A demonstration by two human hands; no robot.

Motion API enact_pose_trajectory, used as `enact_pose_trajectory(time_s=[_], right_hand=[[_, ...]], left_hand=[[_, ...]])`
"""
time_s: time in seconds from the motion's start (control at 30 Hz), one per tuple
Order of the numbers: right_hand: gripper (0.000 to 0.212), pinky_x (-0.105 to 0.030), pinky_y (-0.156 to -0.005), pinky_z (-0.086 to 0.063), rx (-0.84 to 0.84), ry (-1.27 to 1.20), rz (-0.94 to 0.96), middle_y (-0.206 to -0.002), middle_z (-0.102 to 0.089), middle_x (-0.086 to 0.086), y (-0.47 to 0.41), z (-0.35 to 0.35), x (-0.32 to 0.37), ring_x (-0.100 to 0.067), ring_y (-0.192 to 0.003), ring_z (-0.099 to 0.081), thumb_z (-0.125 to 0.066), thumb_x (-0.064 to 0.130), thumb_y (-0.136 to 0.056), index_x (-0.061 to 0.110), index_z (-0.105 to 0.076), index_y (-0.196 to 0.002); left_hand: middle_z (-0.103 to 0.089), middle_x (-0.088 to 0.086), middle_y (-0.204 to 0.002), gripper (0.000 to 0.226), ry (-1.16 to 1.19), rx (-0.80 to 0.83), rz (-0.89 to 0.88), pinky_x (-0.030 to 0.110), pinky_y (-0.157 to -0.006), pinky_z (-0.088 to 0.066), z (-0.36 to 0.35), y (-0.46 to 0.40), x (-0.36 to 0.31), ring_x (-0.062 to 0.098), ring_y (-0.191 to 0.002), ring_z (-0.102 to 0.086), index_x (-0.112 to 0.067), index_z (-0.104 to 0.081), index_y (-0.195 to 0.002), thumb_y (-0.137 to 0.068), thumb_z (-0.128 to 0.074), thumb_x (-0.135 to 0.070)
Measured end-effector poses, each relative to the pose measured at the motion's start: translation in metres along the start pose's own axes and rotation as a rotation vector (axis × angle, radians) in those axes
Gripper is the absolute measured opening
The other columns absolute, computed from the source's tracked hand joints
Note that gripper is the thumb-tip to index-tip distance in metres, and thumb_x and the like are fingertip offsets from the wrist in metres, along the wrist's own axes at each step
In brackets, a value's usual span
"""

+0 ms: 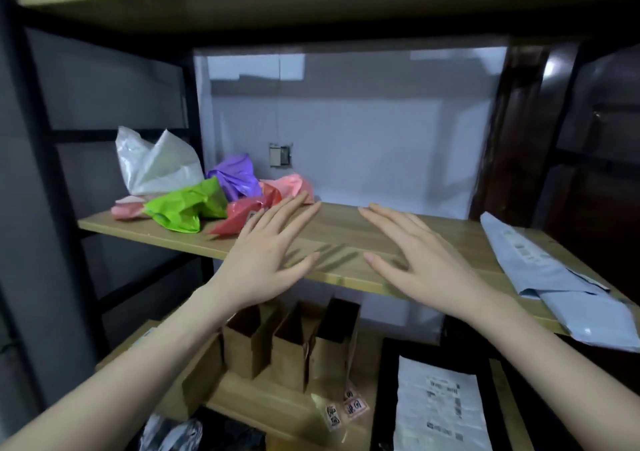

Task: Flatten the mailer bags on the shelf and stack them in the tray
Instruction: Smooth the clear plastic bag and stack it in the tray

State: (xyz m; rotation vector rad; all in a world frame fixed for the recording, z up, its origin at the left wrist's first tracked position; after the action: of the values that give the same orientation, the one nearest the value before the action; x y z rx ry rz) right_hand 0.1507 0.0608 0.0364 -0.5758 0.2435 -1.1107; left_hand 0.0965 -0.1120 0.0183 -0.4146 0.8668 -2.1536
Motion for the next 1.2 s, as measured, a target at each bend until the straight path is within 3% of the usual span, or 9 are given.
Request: enact_pose_trajectory(time_s=[0.23, 0.37, 0.5, 0.67, 0.83, 0.9, 1.0, 1.1, 1.2], right_hand=[[0.059, -0.023, -0.112, -0.018, 0.054, 0.041, 0.001, -0.155, -0.023, 0.011, -0.081, -0.034, -0.001, -0.008, -0.141, -0.021, -0.042, 0.048, -0.093, 0.037, -0.021, -0.147], [0.058, -0.026, -0.109, -0.025, 0.069, 0.051, 0.030, -0.155, -0.021, 0.012, -0.133, -0.056, 0.008, -0.009, -0.140, -0.021, -0.042, 0.046, -0.094, 0.038, -0.019, -0.147], [0.058, -0.035, -0.113, -0.028, 0.045, 0.031, 0.105, -0.154, -0.024, 0.009, -0.192, -0.077, 0.034, -0.010, -0.140, -0.022, -0.044, 0.044, -0.093, 0.035, -0.022, -0.146], [0.060, -0.034, -0.114, -0.026, 0.014, -0.005, 0.213, -0.154, -0.026, 0.005, -0.263, -0.108, 0.080, -0.015, -0.140, -0.024, -0.046, 0.042, -0.093, 0.030, -0.024, -0.147], [0.062, -0.039, -0.112, -0.030, 0.021, -0.009, 0.287, -0.154, -0.028, 0.003, -0.308, -0.143, 0.118, -0.017, -0.139, -0.028, -0.046, 0.042, -0.093, 0.026, -0.022, -0.148], [0.063, -0.036, -0.111, -0.030, 0.019, -0.014, 0.306, -0.153, -0.029, 0.004, -0.319, -0.153, 0.125, -0.017, -0.139, -0.029, -0.046, 0.041, -0.092, 0.026, -0.022, -0.148], [0.064, -0.032, -0.110, -0.029, 0.010, -0.018, 0.319, -0.152, -0.030, 0.005, -0.329, -0.162, 0.126, -0.015, -0.137, -0.031, -0.048, 0.040, -0.092, 0.026, -0.021, -0.148], [0.066, -0.032, -0.109, -0.030, -0.005, -0.046, 0.321, -0.153, -0.028, 0.006, -0.335, -0.163, 0.122, -0.016, -0.137, -0.030, -0.049, 0.038, -0.091, 0.025, -0.019, -0.149], [0.070, -0.037, -0.112, -0.030, -0.022, -0.078, 0.305, -0.155, -0.022, 0.004, -0.339, -0.162, 0.115, -0.016, -0.140, -0.026, -0.050, 0.038, -0.092, 0.023, -0.013, -0.149]], left_hand=[[-0.020, -0.008, -0.157, 0.068, -0.041, -0.041, 0.061, 0.038, -0.115, -0.019, 0.001, -0.032, 0.083, 0.013, -0.143, -0.021, -0.035, -0.025, -0.147, -0.085, -0.034, -0.062], [-0.021, -0.007, -0.156, 0.068, -0.043, -0.062, 0.117, 0.044, -0.115, -0.024, 0.007, -0.045, 0.137, 0.015, -0.143, -0.022, -0.034, -0.026, -0.147, -0.085, -0.031, -0.062], [-0.022, -0.004, -0.156, 0.068, -0.093, -0.093, 0.146, 0.036, -0.115, -0.019, 0.018, -0.055, 0.191, 0.015, -0.143, -0.020, -0.030, -0.030, -0.146, -0.085, -0.030, -0.061], [-0.024, 0.000, -0.156, 0.072, -0.179, -0.138, 0.236, 0.035, -0.115, -0.018, 0.034, -0.060, 0.264, 0.018, -0.144, -0.020, -0.024, -0.032, -0.146, -0.083, -0.031, -0.060], [-0.029, 0.012, -0.153, 0.066, -0.149, -0.209, 0.365, 0.041, -0.111, -0.031, 0.049, -0.065, 0.328, 0.025, -0.141, -0.029, -0.012, -0.030, -0.145, -0.088, -0.058, -0.031], [-0.035, 0.009, -0.150, 0.065, -0.124, -0.228, 0.397, 0.035, -0.104, -0.038, 0.050, -0.067, 0.339, 0.022, -0.137, -0.035, -0.012, -0.029, -0.146, -0.089, -0.058, -0.021], [-0.057, 0.002, -0.131, 0.055, -0.094, -0.263, 0.417, 0.031, -0.075, -0.042, 0.048, -0.070, 0.349, 0.023, -0.117, -0.054, -0.018, -0.038, -0.141, -0.089, -0.053, -0.009], [-0.065, 0.001, -0.116, 0.041, -0.072, -0.372, 0.354, 0.032, -0.074, -0.044, 0.052, -0.073, 0.347, 0.022, -0.105, -0.061, -0.016, -0.054, -0.126, -0.087, -0.053, -0.003], [-0.066, -0.001, -0.105, 0.031, 0.009, -0.481, 0.291, 0.030, -0.072, -0.047, 0.061, -0.081, 0.334, 0.017, -0.093, -0.061, -0.014, -0.059, -0.114, -0.086, -0.056, -0.001]])
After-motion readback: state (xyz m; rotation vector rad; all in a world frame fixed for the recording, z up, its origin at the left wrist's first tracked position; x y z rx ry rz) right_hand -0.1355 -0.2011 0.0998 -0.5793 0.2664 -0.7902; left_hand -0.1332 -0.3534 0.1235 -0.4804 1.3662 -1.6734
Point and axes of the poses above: each hand's wrist, its own y-axis away from the middle knuckle, its own z-axis out of the back of the hand, x = y × z, the point moved 8 cm from there along -y, towards the middle knuckle
